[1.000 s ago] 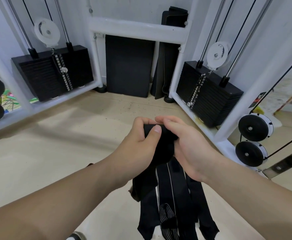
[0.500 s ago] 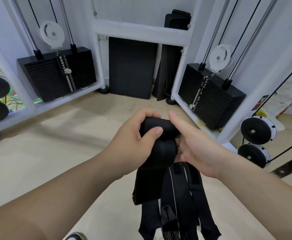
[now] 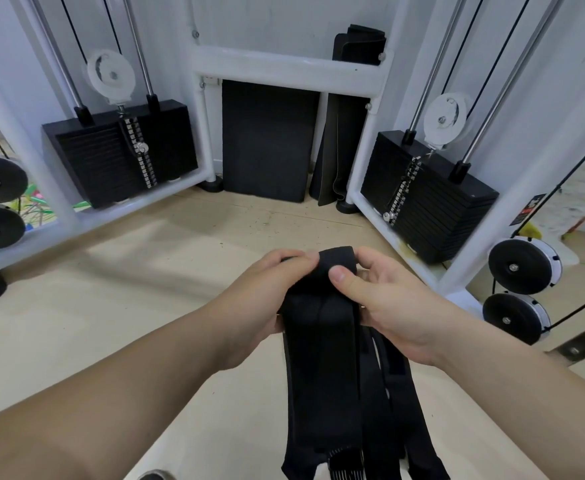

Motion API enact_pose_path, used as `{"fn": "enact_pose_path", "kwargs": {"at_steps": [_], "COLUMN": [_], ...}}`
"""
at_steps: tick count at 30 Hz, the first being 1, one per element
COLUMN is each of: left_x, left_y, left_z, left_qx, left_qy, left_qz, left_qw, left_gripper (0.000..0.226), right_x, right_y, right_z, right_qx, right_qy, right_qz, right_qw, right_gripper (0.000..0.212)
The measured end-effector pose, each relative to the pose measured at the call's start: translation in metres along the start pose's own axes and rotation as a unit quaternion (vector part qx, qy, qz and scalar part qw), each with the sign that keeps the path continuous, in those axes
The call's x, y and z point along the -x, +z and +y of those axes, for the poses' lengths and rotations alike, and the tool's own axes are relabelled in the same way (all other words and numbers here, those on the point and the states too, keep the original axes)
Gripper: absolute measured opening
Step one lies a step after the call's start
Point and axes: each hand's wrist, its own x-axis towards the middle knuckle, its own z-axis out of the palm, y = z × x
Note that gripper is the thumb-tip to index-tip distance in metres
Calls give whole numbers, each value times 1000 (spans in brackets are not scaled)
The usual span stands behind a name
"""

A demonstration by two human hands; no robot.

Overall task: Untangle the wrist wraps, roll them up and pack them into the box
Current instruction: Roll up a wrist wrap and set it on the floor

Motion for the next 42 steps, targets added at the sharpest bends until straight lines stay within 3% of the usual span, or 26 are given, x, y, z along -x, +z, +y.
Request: {"fn": "enact_pose_path", "kwargs": {"at_steps": [4, 9, 13, 16, 24, 31, 35, 42], "left_x": [-2, 1, 5, 9, 18, 17, 16, 10], "left_y": [-2, 1, 7, 13, 31, 17, 7, -1], "left_z": [-2, -1, -3, -3, -5, -5, -1, 2], "left_qx": [-52, -87, -95, -76, -19, -163, -149, -161], "left_qy": [-1, 69, 93, 103, 145, 143, 140, 193], "left_qz": [0, 34, 15, 12, 4, 10, 9, 12], "left_qw": [999, 993, 991, 992, 989, 976, 979, 968], "left_gripper": [49, 24, 17, 12, 13, 15, 6, 23], "right_x": [2, 1, 0, 2, 5, 8, 6, 2], "right_y": [3, 7, 12, 16, 21, 17, 16, 12], "right_z": [3, -8, -11, -11, -16, -4, -1, -8], "right_qx": [18, -74, -131, -146, -111, -100, -28, -15], "right_qy": [-15, 23, 91, 100, 41, 87, 105, 124], "right_qz": [-2, -14, -59, -38, 23, -32, -88, -96], "right_qw": [1000, 997, 985, 983, 993, 991, 990, 988], "right_gripper": [23, 30, 60, 56, 41, 53, 63, 71]}}
